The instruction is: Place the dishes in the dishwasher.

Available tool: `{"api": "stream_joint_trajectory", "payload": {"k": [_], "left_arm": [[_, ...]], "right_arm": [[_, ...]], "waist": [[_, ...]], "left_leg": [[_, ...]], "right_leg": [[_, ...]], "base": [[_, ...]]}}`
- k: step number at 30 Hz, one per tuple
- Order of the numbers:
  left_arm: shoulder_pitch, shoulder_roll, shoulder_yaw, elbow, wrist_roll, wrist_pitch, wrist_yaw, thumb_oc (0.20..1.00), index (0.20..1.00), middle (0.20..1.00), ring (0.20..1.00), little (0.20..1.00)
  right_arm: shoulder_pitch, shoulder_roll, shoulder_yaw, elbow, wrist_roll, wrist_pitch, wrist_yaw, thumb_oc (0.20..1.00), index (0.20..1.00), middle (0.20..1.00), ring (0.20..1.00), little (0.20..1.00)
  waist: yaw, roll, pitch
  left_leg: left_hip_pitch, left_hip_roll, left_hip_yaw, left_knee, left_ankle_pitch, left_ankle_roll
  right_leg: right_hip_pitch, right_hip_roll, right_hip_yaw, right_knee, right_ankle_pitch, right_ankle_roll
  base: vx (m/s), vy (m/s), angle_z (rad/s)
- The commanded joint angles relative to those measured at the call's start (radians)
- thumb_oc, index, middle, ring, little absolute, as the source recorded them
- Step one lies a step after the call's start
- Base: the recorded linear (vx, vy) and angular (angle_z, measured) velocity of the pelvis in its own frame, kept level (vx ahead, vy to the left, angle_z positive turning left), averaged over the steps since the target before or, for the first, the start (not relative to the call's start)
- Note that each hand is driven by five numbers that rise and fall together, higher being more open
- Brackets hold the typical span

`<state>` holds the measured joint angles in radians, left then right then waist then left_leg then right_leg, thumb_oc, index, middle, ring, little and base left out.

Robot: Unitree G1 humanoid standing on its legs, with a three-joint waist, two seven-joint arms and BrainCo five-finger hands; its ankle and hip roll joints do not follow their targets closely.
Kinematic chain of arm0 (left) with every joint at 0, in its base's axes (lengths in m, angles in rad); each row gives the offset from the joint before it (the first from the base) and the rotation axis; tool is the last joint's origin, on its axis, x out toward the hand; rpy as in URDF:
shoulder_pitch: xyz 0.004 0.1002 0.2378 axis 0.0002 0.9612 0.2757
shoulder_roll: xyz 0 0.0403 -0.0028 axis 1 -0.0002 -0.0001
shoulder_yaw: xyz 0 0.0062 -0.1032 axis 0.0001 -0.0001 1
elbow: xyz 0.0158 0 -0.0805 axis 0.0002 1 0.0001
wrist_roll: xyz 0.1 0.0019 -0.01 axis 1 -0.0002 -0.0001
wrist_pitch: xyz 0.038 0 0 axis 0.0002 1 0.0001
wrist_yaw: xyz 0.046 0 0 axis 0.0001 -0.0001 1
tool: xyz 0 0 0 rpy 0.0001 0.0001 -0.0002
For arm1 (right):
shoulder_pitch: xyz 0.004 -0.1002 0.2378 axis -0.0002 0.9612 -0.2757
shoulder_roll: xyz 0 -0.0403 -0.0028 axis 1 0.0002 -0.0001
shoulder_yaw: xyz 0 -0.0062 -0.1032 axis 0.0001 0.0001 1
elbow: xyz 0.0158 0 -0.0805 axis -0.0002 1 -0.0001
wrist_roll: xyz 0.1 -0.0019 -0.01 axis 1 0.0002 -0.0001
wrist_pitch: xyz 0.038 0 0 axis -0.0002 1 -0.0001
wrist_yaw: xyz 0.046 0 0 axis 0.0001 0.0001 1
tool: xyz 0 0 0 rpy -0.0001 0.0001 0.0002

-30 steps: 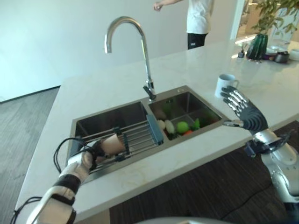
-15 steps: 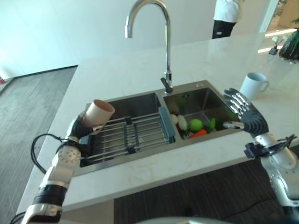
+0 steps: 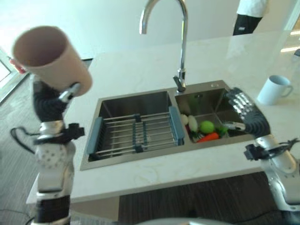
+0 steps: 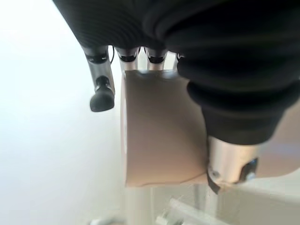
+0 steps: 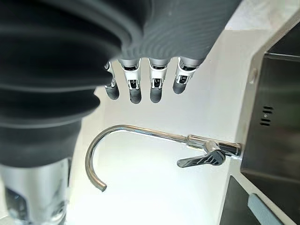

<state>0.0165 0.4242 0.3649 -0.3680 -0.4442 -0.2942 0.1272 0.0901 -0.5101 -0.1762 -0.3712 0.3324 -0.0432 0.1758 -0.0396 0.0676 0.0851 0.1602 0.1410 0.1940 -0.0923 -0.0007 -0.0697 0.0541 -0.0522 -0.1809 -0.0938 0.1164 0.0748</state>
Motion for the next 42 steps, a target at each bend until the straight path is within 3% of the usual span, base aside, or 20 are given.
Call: {"api": "stream_joint_trajectory", "payload": {"k": [1, 5, 7, 9, 10, 11, 12, 15, 17, 20, 21, 22, 25, 29, 33, 35, 36, 37, 38, 42], "left_arm": [[0.005, 0.063, 0.045, -0.04, -0.137, -0.084, -0.029, 0.2, 0.2, 0.2, 0.2, 0.2], [0.054, 0.035, 0.087, -0.099, -0.184, -0.136, -0.019, 0.2, 0.2, 0.2, 0.2, 0.2], [0.054, 0.032, 0.087, -0.101, -0.221, -0.159, -0.034, 0.2, 0.2, 0.2, 0.2, 0.2], [0.048, 0.031, 0.071, -0.106, -0.268, -0.184, -0.063, 0.2, 0.2, 0.2, 0.2, 0.2], [0.047, 0.029, 0.064, -0.106, -0.279, -0.191, -0.07, 0.2, 0.2, 0.2, 0.2, 0.2], [0.037, 0.024, 0.044, -0.101, -0.29, -0.203, -0.078, 0.2, 0.2, 0.2, 0.2, 0.2], [0.01, 0.017, 0.023, -0.097, -0.303, -0.201, -0.095, 0.2, 0.2, 0.2, 0.2, 0.2], [-0.012, 0.004, -0.004, -0.085, -0.303, -0.216, -0.127, 0.2, 0.2, 0.2, 0.2, 0.2], [-0.035, 0.001, -0.036, -0.064, -0.313, -0.216, -0.145, 0.2, 0.2, 0.2, 0.2, 0.2], [-0.052, 0.021, -0.053, -0.051, -0.339, -0.21, -0.15, 0.2, 0.2, 0.2, 0.2, 0.2], [-0.06, 0.023, -0.053, -0.056, -0.352, -0.192, -0.169, 0.2, 0.2, 0.2, 0.2, 0.2], [-0.058, 0.017, -0.054, -0.077, -0.348, -0.161, -0.18, 0.2, 0.2, 0.2, 0.2, 0.2], [-0.036, -0.004, -0.058, -0.087, -0.332, -0.131, -0.166, 0.2, 0.2, 0.2, 0.2, 0.2], [-0.032, -0.006, -0.071, -0.101, -0.3, -0.14, -0.154, 0.2, 0.2, 0.2, 0.2, 0.2], [-0.085, -0.008, -0.127, -0.098, -0.276, -0.09, -0.164, 0.2, 0.2, 0.2, 0.2, 0.2], [-0.102, -0.024, -0.159, -0.095, -0.28, -0.077, -0.187, 0.2, 0.2, 0.2, 0.2, 0.2], [-0.099, -0.031, -0.168, -0.094, -0.286, -0.081, -0.2, 0.2, 0.2, 0.2, 0.2, 0.2], [-0.094, -0.026, -0.165, -0.094, -0.301, -0.087, -0.202, 0.2, 0.2, 0.2, 0.2, 0.2], [-0.083, -0.009, -0.152, -0.1, -0.344, -0.077, -0.224, 0.2, 0.2, 0.2, 0.2, 0.2], [-0.053, 0.001, -0.147, -0.108, -0.334, -0.082, -0.231, 0.2, 0.2, 0.2, 0.2, 0.2]], "right_arm": [[-0.022, 0.042, -0.037, -0.086, 0.003, -0.077, -0.032, 1.0, 1.0, 1.0, 1.0, 1.0], [-0.019, 0.026, -0.064, -0.109, 0.037, -0.081, -0.055, 1.0, 1.0, 1.0, 1.0, 1.0], [-0.024, 0.024, -0.064, -0.11, 0.022, -0.091, -0.077, 1.0, 1.0, 1.0, 1.0, 1.0], [-0.031, 0.0, -0.077, -0.108, 0.021, -0.105, -0.116, 1.0, 1.0, 1.0, 1.0, 1.0], [-0.033, -0.014, -0.091, -0.099, 0.033, -0.115, -0.121, 1.0, 1.0, 1.0, 1.0, 1.0], [-0.035, -0.028, -0.106, -0.081, 0.041, -0.139, -0.125, 1.0, 1.0, 1.0, 1.0, 1.0], [-0.033, -0.03, -0.122, -0.063, 0.036, -0.179, -0.133, 1.0, 1.0, 1.0, 1.0, 1.0], [-0.043, -0.018, -0.13, -0.049, 0.008, -0.201, -0.147, 1.0, 1.0, 1.0, 1.0, 1.0], [-0.053, -0.027, -0.136, -0.048, -0.009, -0.19, -0.166, 1.0, 1.0, 1.0, 1.0, 1.0], [-0.071, -0.038, -0.141, -0.041, 0.002, -0.18, -0.175, 1.0, 1.0, 1.0, 1.0, 1.0], [-0.072, -0.025, -0.147, -0.042, -0.001, -0.182, -0.177, 1.0, 1.0, 1.0, 1.0, 1.0], [-0.063, 0.003, -0.144, -0.055, -0.025, -0.188, -0.178, 1.0, 1.0, 1.0, 1.0, 1.0], [-0.069, 0.043, -0.122, -0.078, -0.038, -0.174, -0.146, 1.0, 1.0, 1.0, 1.0, 1.0], [-0.076, 0.044, -0.099, -0.098, -0.031, -0.173, -0.16, 1.0, 1.0, 1.0, 1.0, 1.0], [-0.086, 0.044, -0.074, -0.111, -0.035, -0.172, -0.235, 1.0, 1.0, 1.0, 1.0, 1.0], [-0.074, 0.049, -0.063, -0.12, -0.06, -0.17, -0.277, 1.0, 1.0, 1.0, 1.0, 1.0], [-0.045, 0.052, -0.07, -0.121, -0.084, -0.19, -0.287, 1.0, 1.0, 1.0, 1.0, 1.0], [-0.026, 0.046, -0.078, -0.118, -0.074, -0.212, -0.277, 1.0, 1.0, 1.0, 1.0, 1.0], [0.005, 0.041, -0.096, -0.11, -0.03, -0.247, -0.282, 1.0, 1.0, 1.0, 1.0, 1.0], [-0.029, 0.042, -0.078, -0.101, 0.012, -0.211, -0.269, 1.0, 1.0, 1.0, 1.0, 1.0]], "waist": [[0.029, -0.074, -0.027], [0.064, -0.076, -0.009], [0.068, -0.075, 0.003], [0.06, -0.08, 0.018], [0.05, -0.086, 0.023], [0.034, -0.103, 0.029], [0.012, -0.126, 0.036], [-0.023, -0.125, 0.03], [-0.055, -0.096, 0.019], [-0.07, -0.075, 0.018], [-0.072, -0.072, 0.025], [-0.066, -0.071, 0.037], [-0.036, -0.079, 0.048], [-0.014, -0.081, 0.051], [-0.007, -0.088, 0.035], [-0.013, -0.092, 0.029], [-0.023, -0.097, 0.027], [-0.025, -0.103, 0.026], [0.001, -0.114, 0.028], [0.035, -0.104, 0.034]], "left_leg": [[-0.024, 0.046, -0.079, 0.005, -0.004, -0.063], [-0.053, 0.063, -0.109, 0.005, 0.032, -0.089], [-0.079, 0.077, -0.1, 0.005, 0.064, -0.099], [-0.082, 0.061, -0.057, 0.014, 0.068, -0.093], [-0.076, 0.038, -0.027, 0.067, 0.051, -0.082], [-0.084, 0.008, 0.016, 0.212, 0.032, -0.065], [-0.101, -0.013, 0.035, 0.443, -0.022, -0.051], [-0.045, -0.001, 0.078, 0.522, -0.052, -0.048], [0.051, 0.011, 0.122, 0.428, -0.085, -0.057], [0.147, -0.023, 0.149, 0.194, -0.156, -0.027], [0.173, -0.066, 0.132, 0.081, -0.203, -0.002], [0.179, -0.104, 0.081, 0.008, -0.198, 0.012], [0.144, -0.135, 0.001, 0.005, -0.199, 0.03], [0.109, -0.144, -0.074, 0.005, -0.183, 0.057], [0.028, -0.162, -0.225, 0.005, -0.117, 0.094], [0.003, -0.174, -0.296, 0.005, -0.092, 0.104], [-0.013, -0.185, -0.345, 0.005, -0.07, 0.107], [-0.018, -0.194, -0.369, 0.005, -0.062, 0.107], [-0.045, -0.219, -0.423, 0.005, -0.043, 0.098], [-0.061, -0.211, -0.447, 0.005, -0.017, 0.077]], "right_leg": [[0.087, -0.066, -0.019, 0.006, -0.14, 0.05], [0.089, -0.037, -0.02, 0.006, -0.151, 0.03], [0.087, -0.029, -0.019, 0.006, -0.151, 0.027], [0.079, -0.027, -0.031, 0.006, -0.15, 0.027], [0.071, -0.034, -0.038, 0.006, -0.143, 0.024], [0.057, -0.049, -0.052, 0.006, -0.126, 0.013], [0.036, -0.07, -0.088, 0.006, -0.097, -0.001], [0.004, -0.078, -0.134, 0.006, -0.062, -0.006], [-0.02, -0.069, -0.18, 0.009, -0.041, 0.004], [-0.057, -0.091, -0.205, 0.017, -0.002, 0.048], [-0.095, -0.113, -0.206, 0.023, 0.042, 0.087], [-0.127, -0.132, -0.194, 0.025, 0.077, 0.12], [-0.158, -0.158, -0.175, 0.032, 0.099, 0.124], [-0.161, -0.149, -0.089, 0.103, 0.057, 0.111], [-0.141, -0.054, 0.104, 0.283, -0.068, 0.072], [-0.134, 0.007, 0.198, 0.337, -0.107, 0.057], [-0.121, 0.062, 0.268, 0.344, -0.126, 0.038], [-0.103, 0.084, 0.287, 0.319, -0.141, 0.026], [-0.051, 0.08, 0.287, 0.238, -0.157, 0.017], [0.002, 0.08, 0.246, 0.149, -0.174, 0.008]], "base": [[-0.02, -0.23, 0.06], [-0.05, -0.182, 0.24], [-0.16, -0.119, 0.26], [-0.29, -0.047, 0.37], [-0.39, -0.005, 0.39], [-0.56, 0.003, 0.57], [-0.52, 0.013, 0.75], [-0.31, 0.111, 1.06], [-0.3, 0.341, 0.41], [-0.27, 0.389, 0.78], [-0.4, 0.491, 0.47], [-0.53, 0.556, 0.4], [-0.32, 0.271, 0.41], [-0.16, 0.105, 0.49], [-0.17, 0.052, 0.9], [-0.1, -0.02, 1.88], [-0.04, -0.049, 1.91], [-0.03, -0.107, 2.58], [0.0, -0.087, 1.75], [-0.01, -0.097, 1.71]]}}
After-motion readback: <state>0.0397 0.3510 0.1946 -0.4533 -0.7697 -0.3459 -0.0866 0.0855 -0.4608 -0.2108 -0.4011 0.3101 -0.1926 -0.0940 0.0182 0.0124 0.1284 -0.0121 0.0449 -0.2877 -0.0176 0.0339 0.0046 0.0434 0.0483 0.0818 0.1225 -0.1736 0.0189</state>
